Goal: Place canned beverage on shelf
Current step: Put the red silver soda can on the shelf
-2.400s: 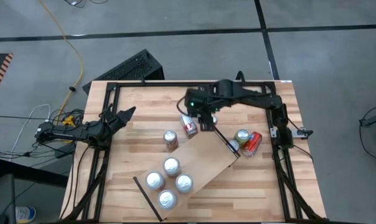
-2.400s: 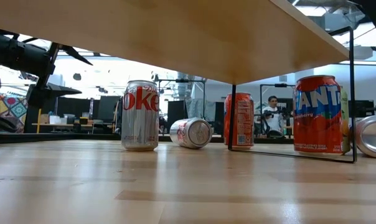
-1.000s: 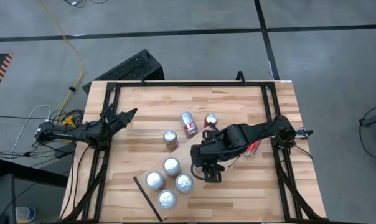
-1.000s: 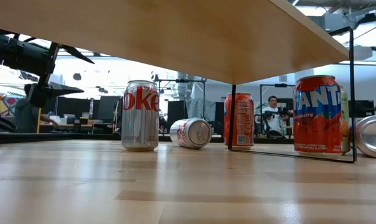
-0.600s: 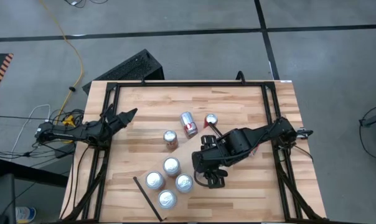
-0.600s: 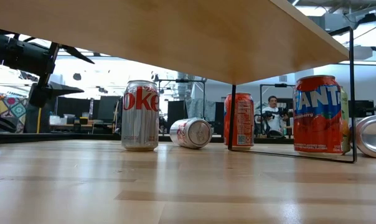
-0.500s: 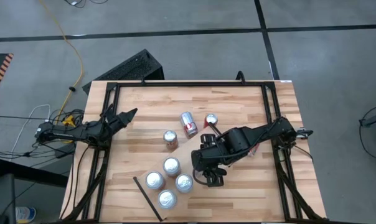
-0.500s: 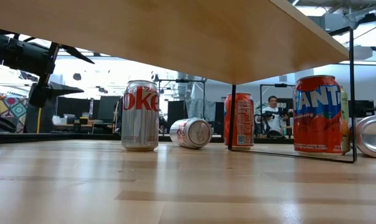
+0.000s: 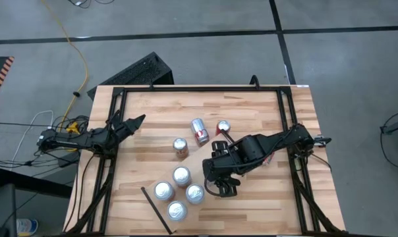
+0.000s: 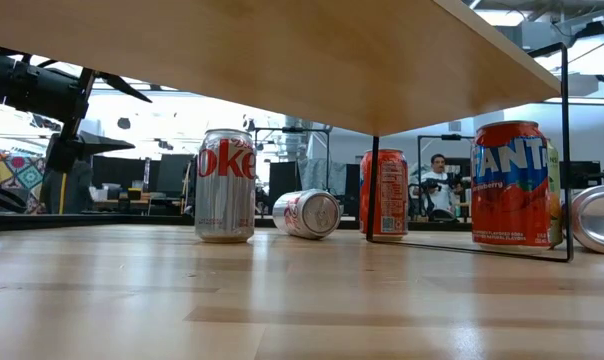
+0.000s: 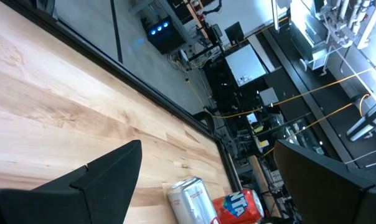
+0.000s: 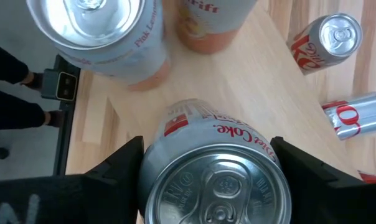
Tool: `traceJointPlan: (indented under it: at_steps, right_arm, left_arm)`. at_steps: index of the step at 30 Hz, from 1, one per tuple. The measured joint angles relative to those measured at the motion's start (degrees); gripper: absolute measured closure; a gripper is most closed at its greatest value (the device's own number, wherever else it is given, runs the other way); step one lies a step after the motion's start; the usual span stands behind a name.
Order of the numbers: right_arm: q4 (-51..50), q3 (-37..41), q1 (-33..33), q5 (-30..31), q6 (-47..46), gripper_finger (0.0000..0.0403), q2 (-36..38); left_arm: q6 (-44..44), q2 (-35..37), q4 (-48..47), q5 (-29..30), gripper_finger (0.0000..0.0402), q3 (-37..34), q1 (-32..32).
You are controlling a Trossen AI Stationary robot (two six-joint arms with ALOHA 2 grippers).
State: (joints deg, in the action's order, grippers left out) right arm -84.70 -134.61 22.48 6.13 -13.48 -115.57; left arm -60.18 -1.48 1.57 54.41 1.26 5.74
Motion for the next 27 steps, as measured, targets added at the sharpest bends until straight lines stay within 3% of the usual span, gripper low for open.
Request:
traceJointPlan:
  at_steps: [27]
  right_arm:
    - [0.4,0.0,1.0,-1.9,0.6,0.0136,0.0]
  left_arm:
    - [0.9,0.0,0.0,0.0,0.0051,0.0,0.0]
